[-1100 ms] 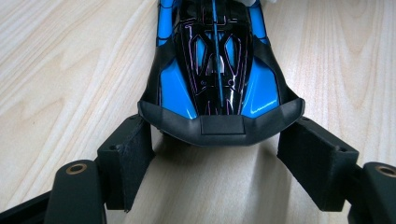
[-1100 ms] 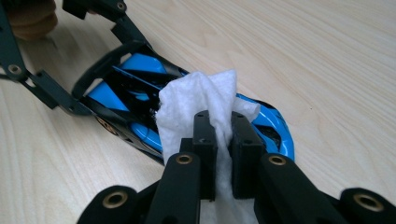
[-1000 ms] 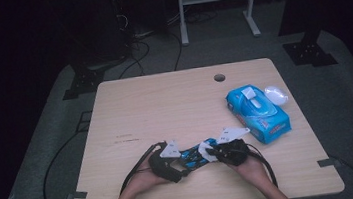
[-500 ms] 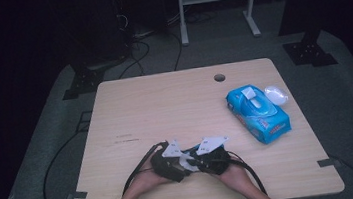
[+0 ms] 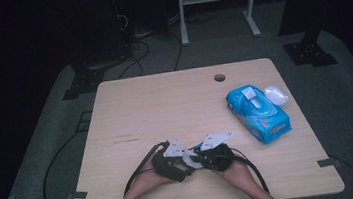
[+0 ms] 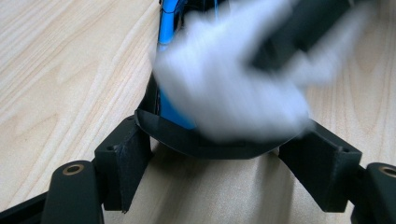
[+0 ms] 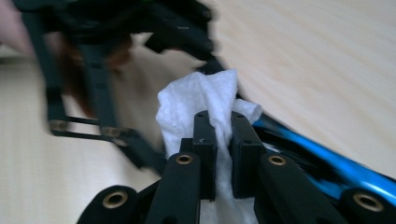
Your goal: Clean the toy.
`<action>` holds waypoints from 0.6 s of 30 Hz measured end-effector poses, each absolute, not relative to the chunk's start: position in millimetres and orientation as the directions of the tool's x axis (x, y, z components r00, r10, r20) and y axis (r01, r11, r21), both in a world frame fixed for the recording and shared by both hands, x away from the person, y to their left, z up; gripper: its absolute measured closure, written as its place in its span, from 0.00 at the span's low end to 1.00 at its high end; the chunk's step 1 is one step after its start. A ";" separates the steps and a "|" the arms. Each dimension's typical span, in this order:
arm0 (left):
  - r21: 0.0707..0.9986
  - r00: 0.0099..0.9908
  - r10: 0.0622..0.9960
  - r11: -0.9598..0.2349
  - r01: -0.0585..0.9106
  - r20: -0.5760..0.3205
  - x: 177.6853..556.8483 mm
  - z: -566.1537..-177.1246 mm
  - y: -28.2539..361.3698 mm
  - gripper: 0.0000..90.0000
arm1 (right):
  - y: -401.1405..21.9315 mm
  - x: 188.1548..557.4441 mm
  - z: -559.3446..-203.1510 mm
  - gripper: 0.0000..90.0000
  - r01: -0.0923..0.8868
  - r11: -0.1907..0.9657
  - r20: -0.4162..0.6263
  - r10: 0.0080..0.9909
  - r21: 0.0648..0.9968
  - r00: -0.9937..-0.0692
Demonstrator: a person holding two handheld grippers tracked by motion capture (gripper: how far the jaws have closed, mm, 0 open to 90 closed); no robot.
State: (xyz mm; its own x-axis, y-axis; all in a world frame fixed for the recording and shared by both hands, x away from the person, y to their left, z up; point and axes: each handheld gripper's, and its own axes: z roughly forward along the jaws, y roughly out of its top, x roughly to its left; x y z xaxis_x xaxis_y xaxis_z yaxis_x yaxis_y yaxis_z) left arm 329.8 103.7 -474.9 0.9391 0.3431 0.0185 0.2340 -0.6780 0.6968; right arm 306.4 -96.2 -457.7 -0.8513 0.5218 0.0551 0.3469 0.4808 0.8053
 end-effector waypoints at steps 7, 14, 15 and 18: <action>0.693 0.941 0.337 -0.685 0.225 0.028 329.5 -474.9 104.6 0.29 | -105.2 311.6 -453.3 0.91 0.338 0.495 0.017 0.545 0.800 -0.838; 0.707 0.940 0.342 -0.663 0.244 -0.004 331.2 -475.5 103.7 0.25 | -119.5 315.7 -453.1 0.91 0.376 0.453 0.042 0.592 0.808 -0.805; 0.710 0.939 0.343 -0.660 0.245 -0.005 331.6 -475.3 104.0 0.25 | -116.6 314.7 -453.6 0.91 0.371 0.455 0.044 0.583 0.809 -0.812; 0.712 0.939 0.344 -0.658 0.245 -0.006 331.5 -474.9 103.9 0.26 | -98.1 306.5 -458.1 0.91 0.355 0.469 0.081 0.509 0.808 -0.857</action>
